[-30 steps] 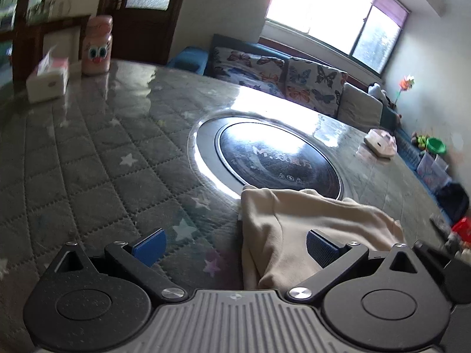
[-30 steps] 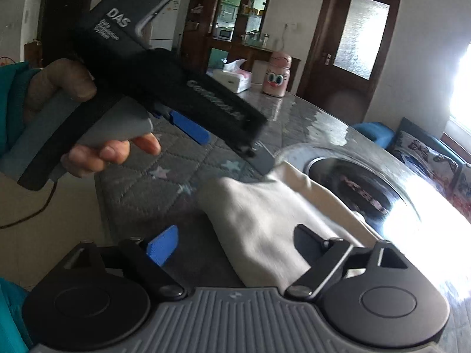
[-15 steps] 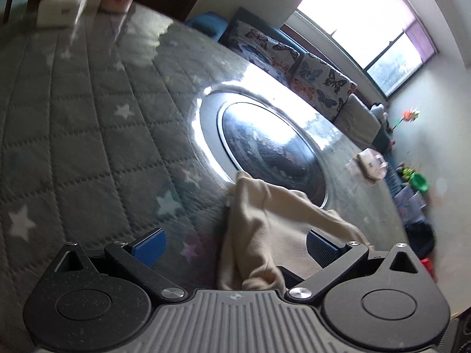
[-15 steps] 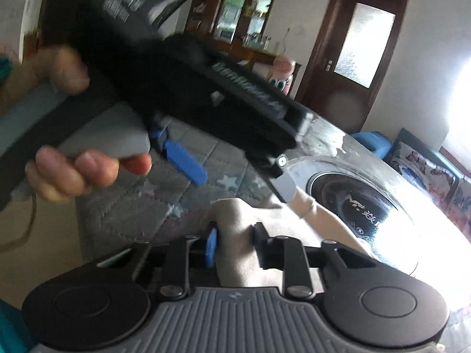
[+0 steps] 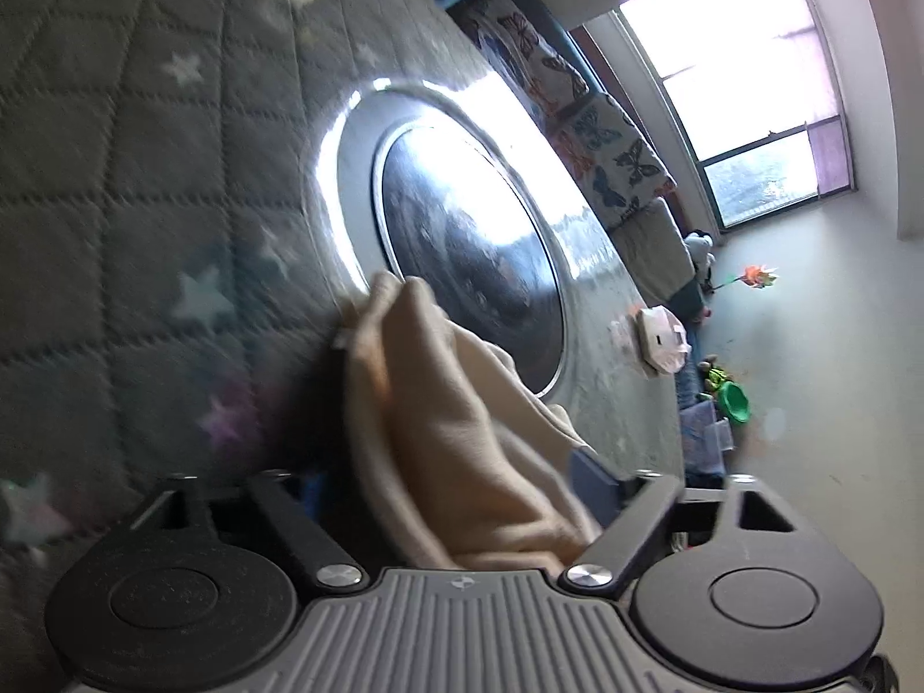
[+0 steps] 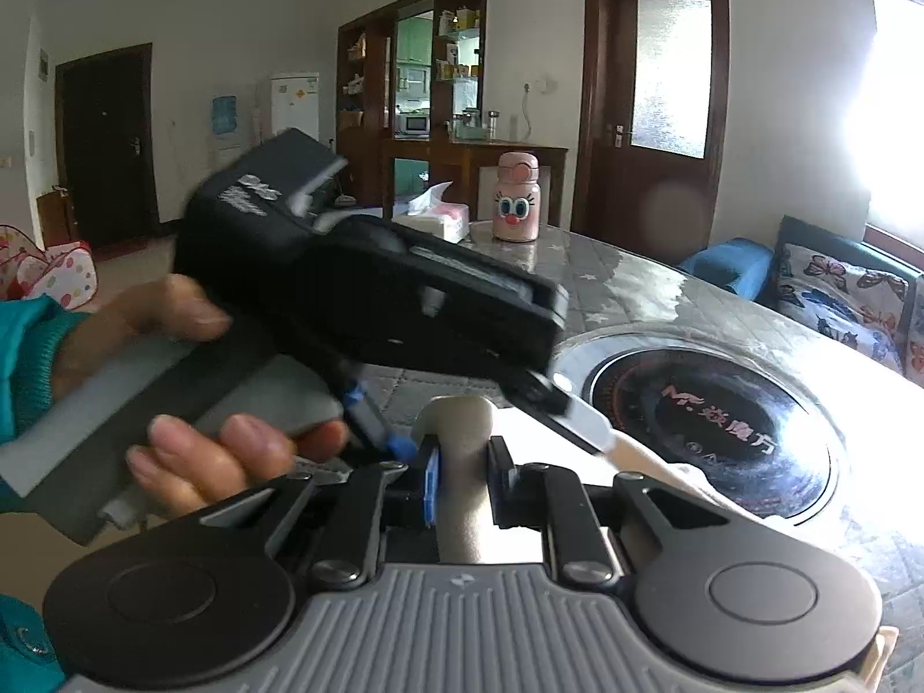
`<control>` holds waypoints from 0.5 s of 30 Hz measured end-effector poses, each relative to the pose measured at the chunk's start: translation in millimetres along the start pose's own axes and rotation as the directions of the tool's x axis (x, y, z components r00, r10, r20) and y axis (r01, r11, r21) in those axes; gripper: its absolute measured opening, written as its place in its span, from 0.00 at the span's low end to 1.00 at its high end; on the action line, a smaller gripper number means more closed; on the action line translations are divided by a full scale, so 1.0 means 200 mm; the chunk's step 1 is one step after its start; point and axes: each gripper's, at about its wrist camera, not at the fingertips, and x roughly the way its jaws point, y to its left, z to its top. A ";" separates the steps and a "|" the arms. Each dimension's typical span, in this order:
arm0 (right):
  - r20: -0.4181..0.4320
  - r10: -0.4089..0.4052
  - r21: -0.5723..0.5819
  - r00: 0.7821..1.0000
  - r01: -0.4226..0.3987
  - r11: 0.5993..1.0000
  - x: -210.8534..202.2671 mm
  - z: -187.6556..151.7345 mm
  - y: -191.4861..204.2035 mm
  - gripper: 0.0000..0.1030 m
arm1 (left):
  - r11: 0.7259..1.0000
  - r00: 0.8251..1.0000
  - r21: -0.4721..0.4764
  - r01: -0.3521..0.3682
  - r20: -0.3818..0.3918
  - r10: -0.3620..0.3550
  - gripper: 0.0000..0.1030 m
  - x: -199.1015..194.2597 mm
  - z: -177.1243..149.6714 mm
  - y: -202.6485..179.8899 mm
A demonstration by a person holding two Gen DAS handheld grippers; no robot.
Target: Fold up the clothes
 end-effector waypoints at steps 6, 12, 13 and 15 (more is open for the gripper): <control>-0.015 0.008 -0.008 1.000 -0.008 1.000 0.00 -0.04 0.01 0.27 | 1.000 1.000 0.008 -0.023 -0.009 0.023 0.23 0.02 -0.01 0.04; 0.000 -0.089 0.100 0.996 0.088 0.991 -0.13 -0.13 -0.08 0.58 | 0.999 1.000 0.047 -0.024 -0.007 0.024 0.21 0.01 -0.02 0.05; -0.004 -0.120 0.125 0.993 0.120 0.985 -0.16 -0.15 -0.11 0.61 | 0.998 1.000 0.060 -0.028 -0.004 0.029 0.20 0.01 -0.02 0.04; -0.018 -0.185 0.174 0.982 0.186 0.967 -0.21 -0.19 -0.18 0.61 | 0.996 0.999 0.080 -0.036 0.000 0.036 0.20 0.01 -0.03 0.03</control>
